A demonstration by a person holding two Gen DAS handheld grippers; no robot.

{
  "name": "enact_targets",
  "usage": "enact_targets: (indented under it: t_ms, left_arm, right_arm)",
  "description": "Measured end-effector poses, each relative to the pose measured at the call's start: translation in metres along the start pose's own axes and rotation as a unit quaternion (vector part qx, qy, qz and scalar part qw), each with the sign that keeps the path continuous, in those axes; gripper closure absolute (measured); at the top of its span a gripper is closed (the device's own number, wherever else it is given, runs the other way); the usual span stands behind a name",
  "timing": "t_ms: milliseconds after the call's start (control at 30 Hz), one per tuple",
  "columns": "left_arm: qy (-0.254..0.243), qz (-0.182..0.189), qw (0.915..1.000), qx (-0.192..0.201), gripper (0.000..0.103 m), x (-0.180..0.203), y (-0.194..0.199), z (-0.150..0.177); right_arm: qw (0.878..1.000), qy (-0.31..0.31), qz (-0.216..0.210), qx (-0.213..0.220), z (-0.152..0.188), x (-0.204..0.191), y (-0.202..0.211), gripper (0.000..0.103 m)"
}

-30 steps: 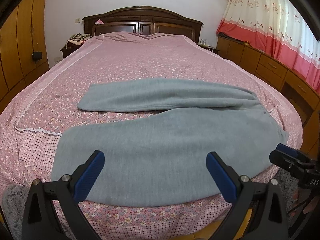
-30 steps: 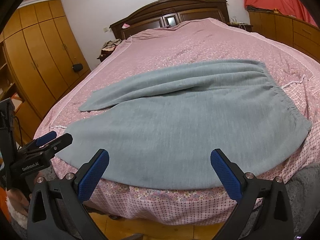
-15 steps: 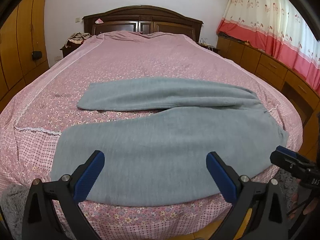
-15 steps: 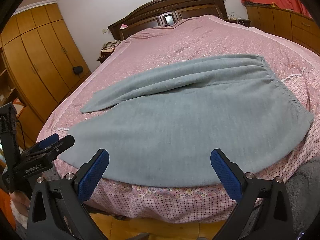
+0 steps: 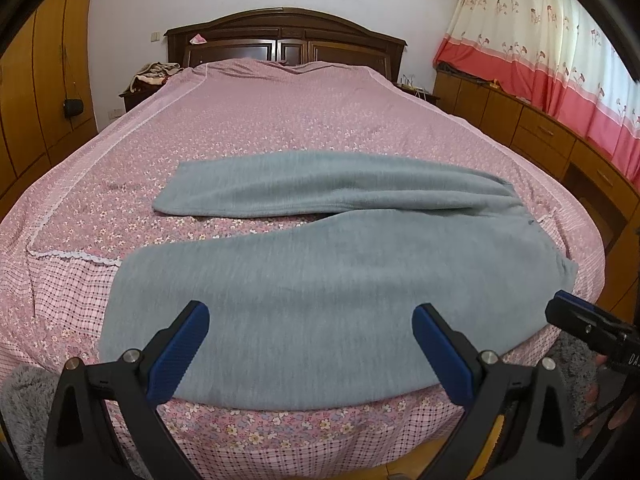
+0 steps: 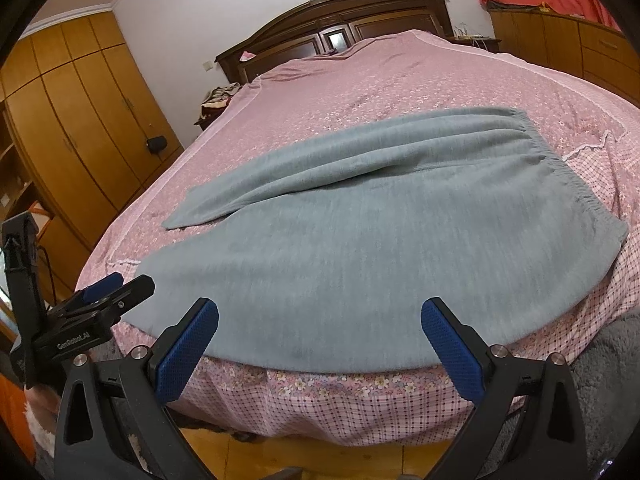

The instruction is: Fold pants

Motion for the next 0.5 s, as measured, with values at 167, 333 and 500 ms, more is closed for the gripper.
enact_targets:
  t_ms: [167, 333, 500]
  left_arm:
    - [-0.002, -0.004, 1.0000, 0.000, 0.000, -0.001, -0.002, 0.001]
    - [-0.001, -0.001, 1.0000, 0.002, 0.000, 0.000, -0.001, 0.000]
    - [-0.010, -0.003, 0.9999, 0.002, 0.000, 0.001, -0.004, -0.001]
  right_arm:
    - [1.000, 0.003, -0.001, 0.000, -0.002, 0.000, -0.001, 0.000]
    - [1.000, 0.007, -0.001, -0.002, -0.002, 0.000, -0.001, 0.000]
    - [0.999, 0.041, 0.004, -0.013, -0.014, -0.004, -0.002, 0.000]
Point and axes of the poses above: each gripper's, at about its wrist camera, not at the fingertips, and y roughly against the way its jaws point, x to its right, z to its underside, the point moved 3 cm from there along -y, roughly the way its jaws point, and after that the axes turned 4 degrees about -z, right-handed, at the moved point
